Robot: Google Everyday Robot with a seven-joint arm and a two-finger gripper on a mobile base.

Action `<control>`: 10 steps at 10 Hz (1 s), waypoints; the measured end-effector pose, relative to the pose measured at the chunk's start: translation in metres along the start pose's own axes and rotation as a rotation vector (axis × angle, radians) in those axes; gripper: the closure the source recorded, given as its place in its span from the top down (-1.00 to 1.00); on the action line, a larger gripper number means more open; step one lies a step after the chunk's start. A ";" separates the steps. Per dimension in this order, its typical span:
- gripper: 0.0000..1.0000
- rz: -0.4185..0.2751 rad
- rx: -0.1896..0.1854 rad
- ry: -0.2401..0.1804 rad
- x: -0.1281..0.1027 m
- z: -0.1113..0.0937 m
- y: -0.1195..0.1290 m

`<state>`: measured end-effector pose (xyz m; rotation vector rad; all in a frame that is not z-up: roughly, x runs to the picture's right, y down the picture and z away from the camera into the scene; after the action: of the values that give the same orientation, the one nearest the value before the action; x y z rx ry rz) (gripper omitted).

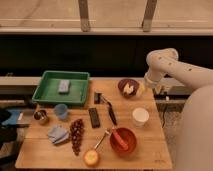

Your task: Place eraser in plastic cup

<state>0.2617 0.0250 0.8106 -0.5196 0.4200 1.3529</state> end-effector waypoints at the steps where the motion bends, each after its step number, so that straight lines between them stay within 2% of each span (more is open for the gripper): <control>1: 0.46 0.000 0.000 0.000 0.000 0.000 0.000; 4: 0.46 0.002 0.003 0.004 -0.002 -0.001 -0.002; 5: 0.46 -0.012 0.008 0.031 -0.008 0.002 -0.004; 7: 0.46 -0.054 -0.002 0.128 -0.026 0.023 0.000; 9: 0.46 -0.099 -0.008 0.182 -0.029 0.038 0.009; 10: 0.46 -0.130 -0.018 0.199 -0.027 0.039 0.022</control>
<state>0.2351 0.0285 0.8553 -0.6883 0.5274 1.1856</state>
